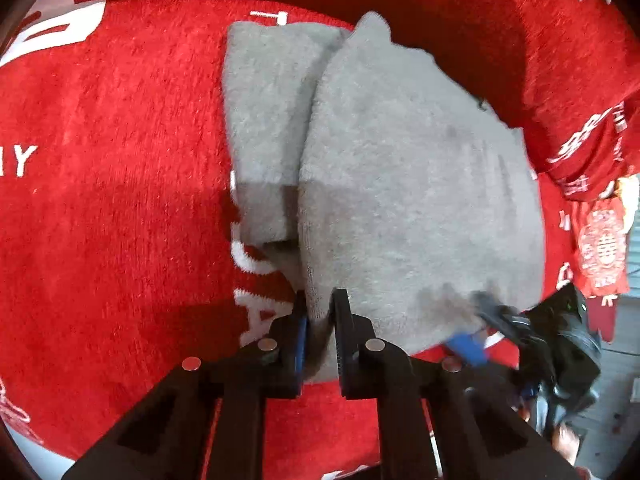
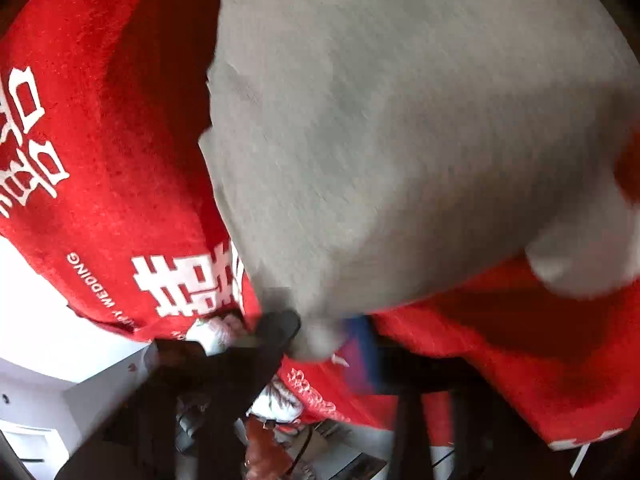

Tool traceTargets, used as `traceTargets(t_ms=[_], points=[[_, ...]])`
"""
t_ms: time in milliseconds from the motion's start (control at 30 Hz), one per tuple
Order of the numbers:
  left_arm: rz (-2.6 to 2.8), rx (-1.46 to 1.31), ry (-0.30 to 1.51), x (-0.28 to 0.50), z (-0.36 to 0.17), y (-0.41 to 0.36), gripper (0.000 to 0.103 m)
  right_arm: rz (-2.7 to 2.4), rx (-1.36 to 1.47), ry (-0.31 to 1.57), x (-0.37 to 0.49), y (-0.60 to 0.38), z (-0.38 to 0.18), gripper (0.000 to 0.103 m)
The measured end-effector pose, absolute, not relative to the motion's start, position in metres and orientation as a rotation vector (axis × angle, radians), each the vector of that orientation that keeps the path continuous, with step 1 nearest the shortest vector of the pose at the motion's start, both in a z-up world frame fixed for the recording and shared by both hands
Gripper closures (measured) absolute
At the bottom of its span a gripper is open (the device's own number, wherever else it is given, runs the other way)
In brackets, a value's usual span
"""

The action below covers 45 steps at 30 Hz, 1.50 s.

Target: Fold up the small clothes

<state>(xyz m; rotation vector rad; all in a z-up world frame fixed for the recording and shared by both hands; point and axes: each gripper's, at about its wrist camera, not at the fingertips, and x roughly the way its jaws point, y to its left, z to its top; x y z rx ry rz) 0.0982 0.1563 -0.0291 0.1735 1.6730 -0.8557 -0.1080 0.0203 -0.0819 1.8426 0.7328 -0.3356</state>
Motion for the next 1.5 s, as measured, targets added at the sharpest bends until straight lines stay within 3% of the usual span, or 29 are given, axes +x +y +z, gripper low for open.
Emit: traceTargets(t_ms=[167,367,533,667,867,1133,1267,1500], points=[[-0.922,0.222,1.619,0.094,-0.014,0.167,0.093,-0.276,1.602,0.888,-0.101,0.02,-0.054,0.095],[-0.899,0.283,1.631,0.078,-0.035,0.177,0.095,-0.343,1.64,0.987,-0.126,0.038,-0.084,0.101],[-0.902,0.324,1.622,0.076,-0.022,0.184,0.095,-0.284,1.55,1.083,-0.132,0.042,-0.071,0.101],[-0.919,0.345,1.568,0.085,0.013,0.199,0.095,-0.264,1.426,1.065,-0.133,0.024,-0.037,0.097],[-0.915,0.319,1.43,0.118,0.044,0.163,0.095,-0.369,1.326,0.987,-0.12,-0.027,-0.013,0.097],[-0.833,0.325,1.348,0.152,0.004,0.073,0.095,-0.459,1.312,0.993,-0.109,-0.065,-0.033,0.097],[-0.751,0.385,1.398,0.16,-0.027,0.074,0.095,-0.475,1.354,1.003,-0.119,-0.069,-0.048,0.097],[-0.699,0.443,1.391,0.164,-0.017,0.098,0.095,-0.496,1.375,1.003,-0.136,-0.068,-0.045,0.097]])
